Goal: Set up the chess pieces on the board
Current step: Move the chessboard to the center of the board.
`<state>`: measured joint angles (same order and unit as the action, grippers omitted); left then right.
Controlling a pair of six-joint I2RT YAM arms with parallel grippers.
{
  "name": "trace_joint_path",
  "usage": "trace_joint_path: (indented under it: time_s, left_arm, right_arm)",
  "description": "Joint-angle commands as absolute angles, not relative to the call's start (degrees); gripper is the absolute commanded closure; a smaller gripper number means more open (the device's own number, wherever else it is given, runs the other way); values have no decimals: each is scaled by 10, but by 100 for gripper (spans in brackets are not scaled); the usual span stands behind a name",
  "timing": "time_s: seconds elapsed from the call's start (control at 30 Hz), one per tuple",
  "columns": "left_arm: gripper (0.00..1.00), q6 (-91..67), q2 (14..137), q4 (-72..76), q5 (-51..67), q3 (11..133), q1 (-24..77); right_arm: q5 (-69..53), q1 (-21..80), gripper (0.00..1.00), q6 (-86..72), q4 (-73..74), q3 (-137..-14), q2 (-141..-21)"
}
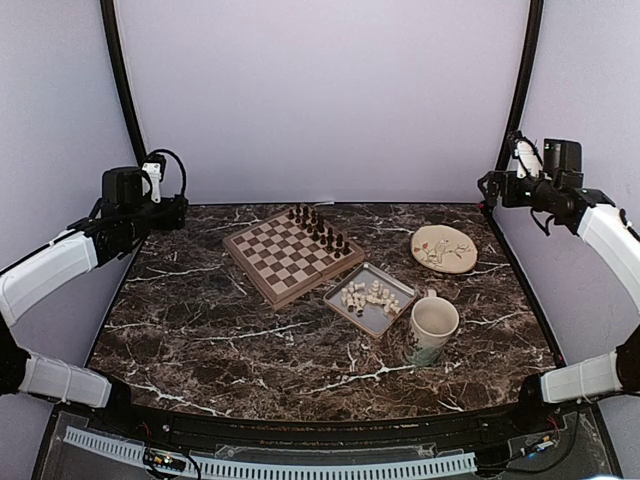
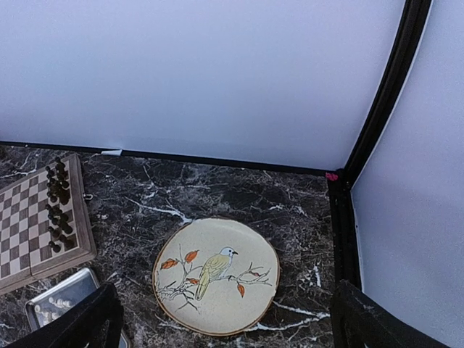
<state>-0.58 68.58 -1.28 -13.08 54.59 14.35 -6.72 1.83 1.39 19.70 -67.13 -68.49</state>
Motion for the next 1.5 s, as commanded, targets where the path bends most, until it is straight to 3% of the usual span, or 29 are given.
trace_joint_path:
  time_s: [0.0, 0.1, 0.4, 0.57, 0.87, 1.47]
  left_arm:
    - [20, -32, 691, 0, -55, 529, 101]
    - [21, -49, 709, -15, -30, 538, 76]
    - [29, -107, 859, -102, 55, 669, 44]
    - [37, -135, 985, -144, 118, 775, 40]
    - [37, -182, 1199, -165, 178, 929, 37]
    - [40, -253, 1375, -152, 268, 1071, 36]
  right_arm:
    - [-94, 9, 0, 16, 167, -653, -697]
    - [-132, 9, 0, 43, 178, -654, -719]
    - [-170, 97, 17, 108, 216, -733, -842]
    - [-158, 173, 29, 125, 237, -808, -951]
    - [-123, 253, 44, 131, 314, -975, -1170]
    - [-86, 279, 50, 144, 393, -1102, -1327]
